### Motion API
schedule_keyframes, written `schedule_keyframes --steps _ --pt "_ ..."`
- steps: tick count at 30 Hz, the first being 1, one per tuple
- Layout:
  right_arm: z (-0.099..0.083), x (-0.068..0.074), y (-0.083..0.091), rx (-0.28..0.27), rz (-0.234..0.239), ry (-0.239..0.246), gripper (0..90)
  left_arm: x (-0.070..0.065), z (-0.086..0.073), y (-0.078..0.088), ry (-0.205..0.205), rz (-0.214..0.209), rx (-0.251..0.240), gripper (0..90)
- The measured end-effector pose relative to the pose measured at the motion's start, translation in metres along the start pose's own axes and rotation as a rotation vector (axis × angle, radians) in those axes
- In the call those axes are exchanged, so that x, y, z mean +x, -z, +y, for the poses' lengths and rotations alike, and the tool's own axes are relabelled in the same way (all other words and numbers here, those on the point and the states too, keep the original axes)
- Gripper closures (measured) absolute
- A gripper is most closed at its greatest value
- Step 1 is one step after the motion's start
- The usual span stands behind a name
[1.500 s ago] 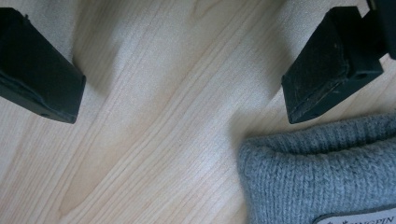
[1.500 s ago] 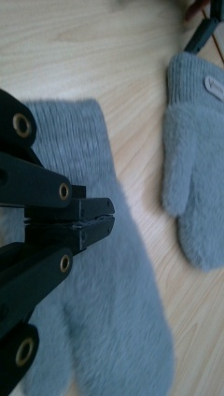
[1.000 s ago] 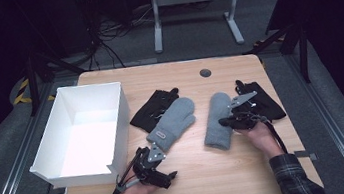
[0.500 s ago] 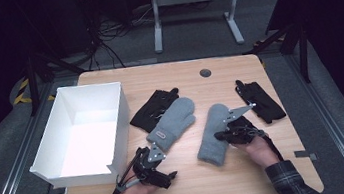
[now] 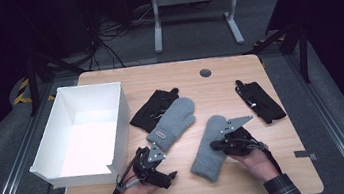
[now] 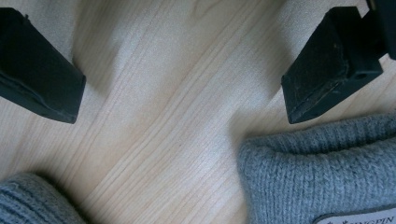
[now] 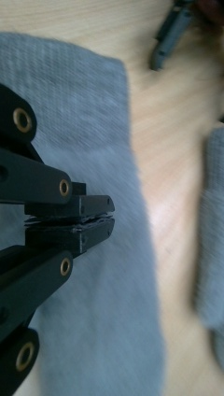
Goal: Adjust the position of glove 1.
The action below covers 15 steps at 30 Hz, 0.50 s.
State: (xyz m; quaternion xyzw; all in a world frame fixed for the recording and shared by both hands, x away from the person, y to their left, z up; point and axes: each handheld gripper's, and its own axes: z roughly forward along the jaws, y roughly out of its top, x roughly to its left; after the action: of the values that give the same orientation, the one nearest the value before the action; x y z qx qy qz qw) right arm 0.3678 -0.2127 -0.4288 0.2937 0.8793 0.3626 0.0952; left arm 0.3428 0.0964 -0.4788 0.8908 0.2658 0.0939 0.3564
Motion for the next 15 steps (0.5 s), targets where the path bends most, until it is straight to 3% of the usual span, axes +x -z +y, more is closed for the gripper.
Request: schedule_keyframes --steps 5,9,12,15 --pt "0.019 -0.030 -0.002 -0.041 -0.045 0.000 89.9 0.000 0.000 0.000 0.000 0.000 0.000 0.1" --pt "0.021 -0.052 -0.012 -0.039 -0.065 -0.019 89.9 0.000 0.000 0.000 0.000 0.000 0.000 0.1" --pt "0.014 -0.061 -0.020 0.007 -0.065 -0.036 90.0 0.000 0.000 0.000 0.000 0.001 -0.001 0.1" --pt "0.010 -0.061 -0.022 0.029 -0.060 -0.042 90.0 0.000 0.000 0.000 0.000 0.001 -0.001 0.1"
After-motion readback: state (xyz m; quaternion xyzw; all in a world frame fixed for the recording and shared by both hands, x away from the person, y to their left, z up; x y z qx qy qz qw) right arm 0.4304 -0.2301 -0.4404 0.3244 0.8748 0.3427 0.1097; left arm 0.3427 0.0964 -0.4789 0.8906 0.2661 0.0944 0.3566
